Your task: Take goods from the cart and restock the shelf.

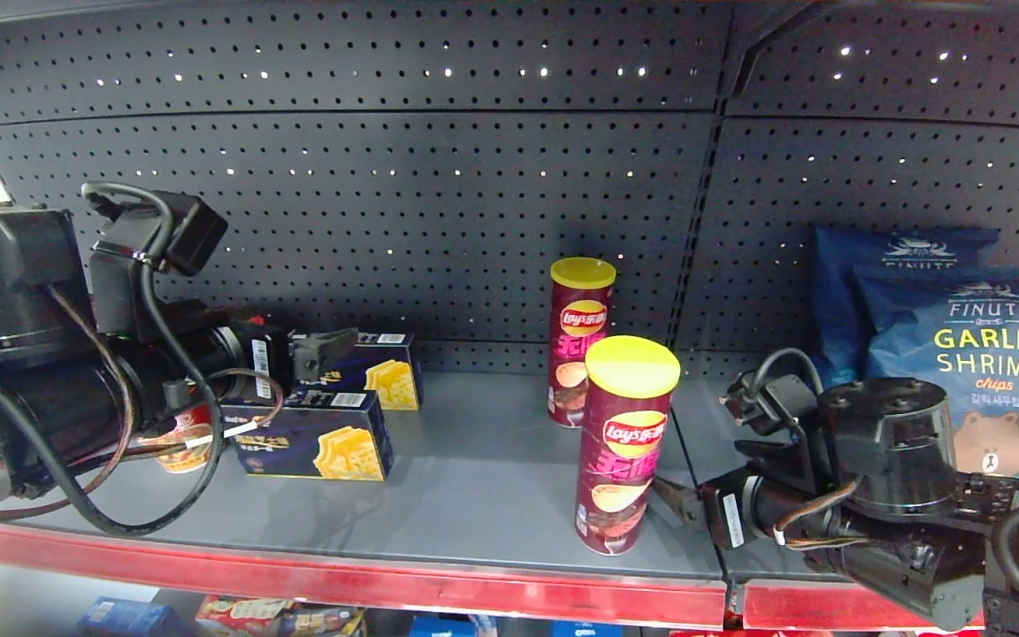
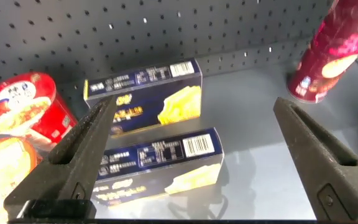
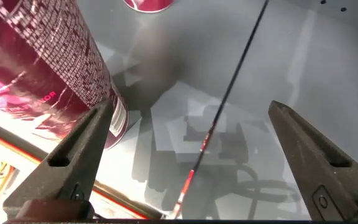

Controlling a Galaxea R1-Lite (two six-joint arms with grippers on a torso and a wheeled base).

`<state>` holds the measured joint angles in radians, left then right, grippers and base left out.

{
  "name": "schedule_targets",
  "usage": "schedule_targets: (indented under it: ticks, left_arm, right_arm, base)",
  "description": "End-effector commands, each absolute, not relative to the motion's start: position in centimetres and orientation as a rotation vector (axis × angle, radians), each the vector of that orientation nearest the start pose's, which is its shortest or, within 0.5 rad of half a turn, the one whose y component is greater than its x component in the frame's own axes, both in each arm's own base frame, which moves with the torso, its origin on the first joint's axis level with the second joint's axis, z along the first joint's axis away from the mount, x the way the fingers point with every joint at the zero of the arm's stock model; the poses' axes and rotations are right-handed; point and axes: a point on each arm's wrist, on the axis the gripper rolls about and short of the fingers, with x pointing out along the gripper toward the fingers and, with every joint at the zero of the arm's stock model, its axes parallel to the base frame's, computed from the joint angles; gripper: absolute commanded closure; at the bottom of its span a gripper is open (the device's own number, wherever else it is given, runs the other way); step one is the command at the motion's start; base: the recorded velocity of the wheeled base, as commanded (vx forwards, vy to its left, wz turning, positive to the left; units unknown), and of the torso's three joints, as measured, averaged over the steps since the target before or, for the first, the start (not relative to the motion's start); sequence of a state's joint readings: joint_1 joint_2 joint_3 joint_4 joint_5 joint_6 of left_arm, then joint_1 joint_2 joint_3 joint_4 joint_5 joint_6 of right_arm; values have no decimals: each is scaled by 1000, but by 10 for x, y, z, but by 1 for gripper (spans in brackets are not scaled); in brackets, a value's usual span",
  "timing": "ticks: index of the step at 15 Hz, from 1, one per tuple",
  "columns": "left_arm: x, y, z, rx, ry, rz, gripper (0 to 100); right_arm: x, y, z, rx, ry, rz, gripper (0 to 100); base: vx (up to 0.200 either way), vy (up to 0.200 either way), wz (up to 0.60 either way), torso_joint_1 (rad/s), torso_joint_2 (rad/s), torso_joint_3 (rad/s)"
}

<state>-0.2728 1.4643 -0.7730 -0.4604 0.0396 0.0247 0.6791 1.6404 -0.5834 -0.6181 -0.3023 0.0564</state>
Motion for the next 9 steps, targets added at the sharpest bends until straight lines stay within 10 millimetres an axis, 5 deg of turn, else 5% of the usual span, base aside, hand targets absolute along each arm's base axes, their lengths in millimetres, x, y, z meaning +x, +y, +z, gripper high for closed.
schedule_targets:
  ticks: [1,9]
  left_arm:
    - [243,-67,221,60,225,-235,0]
    - [243,-67,221,60,225,-235,0]
  right_arm:
    - [211,165,139,-157,404,368,0]
    - [212,173,138,-163,405,386,0]
  base:
    - [0,0,0,0,0,0]
    - [0,0,0,0,0,0]
